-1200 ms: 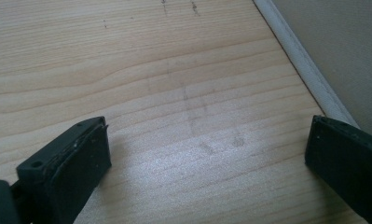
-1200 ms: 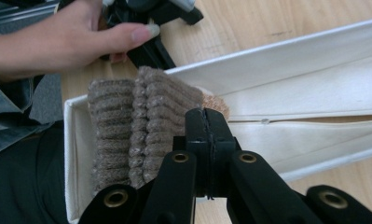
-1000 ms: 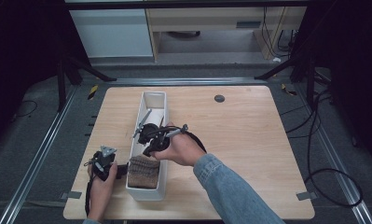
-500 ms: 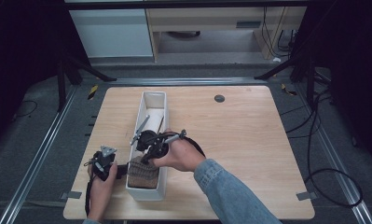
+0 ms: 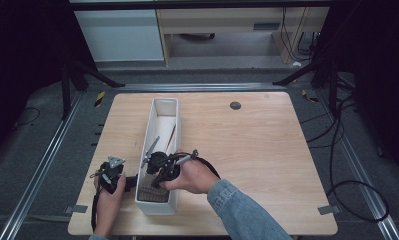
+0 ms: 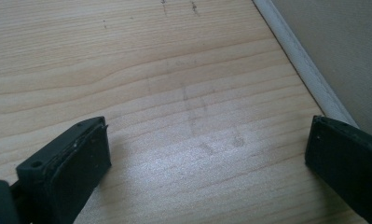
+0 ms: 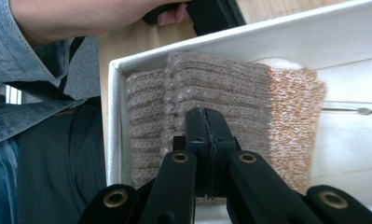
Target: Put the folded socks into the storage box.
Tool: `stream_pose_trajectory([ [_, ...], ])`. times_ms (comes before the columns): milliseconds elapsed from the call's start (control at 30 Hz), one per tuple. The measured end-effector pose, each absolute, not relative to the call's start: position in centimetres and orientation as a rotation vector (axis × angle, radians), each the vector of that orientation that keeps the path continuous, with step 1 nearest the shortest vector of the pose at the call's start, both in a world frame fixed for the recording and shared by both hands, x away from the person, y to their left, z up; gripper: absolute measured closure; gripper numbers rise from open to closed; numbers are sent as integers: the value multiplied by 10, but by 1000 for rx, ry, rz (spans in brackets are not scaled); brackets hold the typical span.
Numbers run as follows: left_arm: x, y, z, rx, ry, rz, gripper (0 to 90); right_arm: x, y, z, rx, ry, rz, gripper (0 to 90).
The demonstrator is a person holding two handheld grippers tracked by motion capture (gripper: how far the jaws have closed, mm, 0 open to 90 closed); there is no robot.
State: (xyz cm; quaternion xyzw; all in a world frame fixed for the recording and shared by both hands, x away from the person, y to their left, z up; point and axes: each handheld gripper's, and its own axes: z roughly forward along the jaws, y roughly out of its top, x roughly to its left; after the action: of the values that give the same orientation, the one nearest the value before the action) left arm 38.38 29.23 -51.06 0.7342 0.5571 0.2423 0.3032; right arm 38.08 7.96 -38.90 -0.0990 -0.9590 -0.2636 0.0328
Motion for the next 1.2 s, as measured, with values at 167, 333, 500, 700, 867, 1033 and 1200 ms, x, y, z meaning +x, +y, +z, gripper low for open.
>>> stream_pose_trajectory([
  [167,384,292,-511,1946,1476,642,0,379,80,-394,-307,-2945,-818,900],
  [333,384,292,-511,1946,1476,642,0,376,80,-400,-300,-2954,-812,900],
  [500,384,292,-511,1944,1475,644,0,374,80,-408,-310,-2959,-819,900],
  [700,384,292,-511,1947,1476,642,0,374,81,-416,-314,-2978,-810,900],
  [867,384,292,-511,1946,1476,642,0,374,81,-418,-321,-2984,-811,900],
  [1033,384,292,-511,1947,1476,642,0,374,80,-420,-322,-2994,-813,900],
  [1200,384,292,-511,1945,1476,643,0,374,76,-411,-324,-3013,-845,900],
])
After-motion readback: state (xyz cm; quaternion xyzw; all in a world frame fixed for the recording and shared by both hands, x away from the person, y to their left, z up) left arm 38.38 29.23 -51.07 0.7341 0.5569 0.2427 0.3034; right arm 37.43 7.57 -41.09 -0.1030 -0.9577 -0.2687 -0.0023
